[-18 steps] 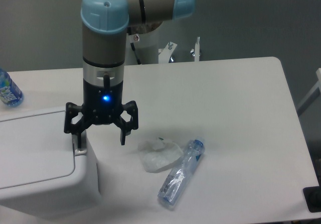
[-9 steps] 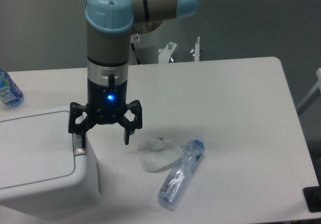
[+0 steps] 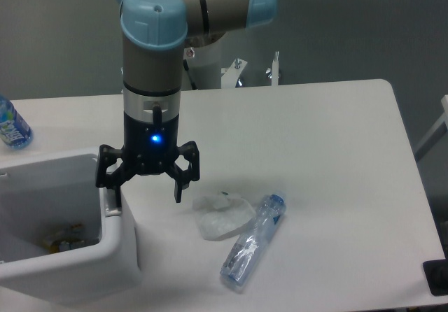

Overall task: Open the trash can
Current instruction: 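Raise the gripper away from the opened trash can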

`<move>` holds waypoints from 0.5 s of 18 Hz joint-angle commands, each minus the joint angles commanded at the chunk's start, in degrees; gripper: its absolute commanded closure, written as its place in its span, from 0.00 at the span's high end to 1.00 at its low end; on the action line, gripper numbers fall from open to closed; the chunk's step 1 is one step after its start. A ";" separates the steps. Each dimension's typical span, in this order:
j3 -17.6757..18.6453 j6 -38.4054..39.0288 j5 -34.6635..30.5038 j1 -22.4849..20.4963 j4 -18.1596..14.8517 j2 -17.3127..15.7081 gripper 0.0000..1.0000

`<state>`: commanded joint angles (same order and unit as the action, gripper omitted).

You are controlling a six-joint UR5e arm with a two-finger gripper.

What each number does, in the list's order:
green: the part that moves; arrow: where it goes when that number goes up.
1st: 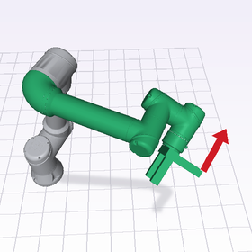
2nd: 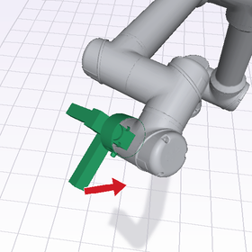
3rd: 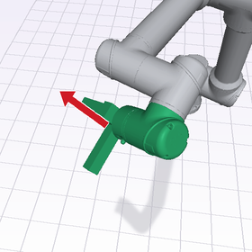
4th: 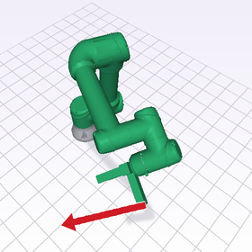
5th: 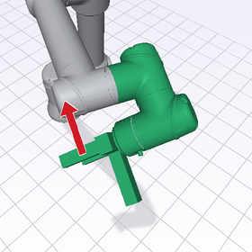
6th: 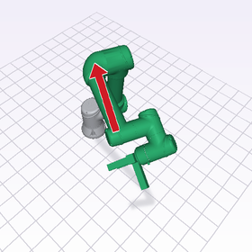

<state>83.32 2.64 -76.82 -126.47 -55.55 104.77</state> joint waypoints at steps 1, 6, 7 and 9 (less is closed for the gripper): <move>-0.26 0.00 0.00 0.00 0.00 0.00 1.00; -4.30 -0.09 -0.61 -5.08 -0.09 -0.35 1.00; -5.26 -0.52 -0.88 -6.84 -0.44 -0.53 1.00; -5.71 -1.23 -1.93 -10.09 -0.79 -1.92 1.00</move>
<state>77.61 1.41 -78.75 -136.57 -56.34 102.84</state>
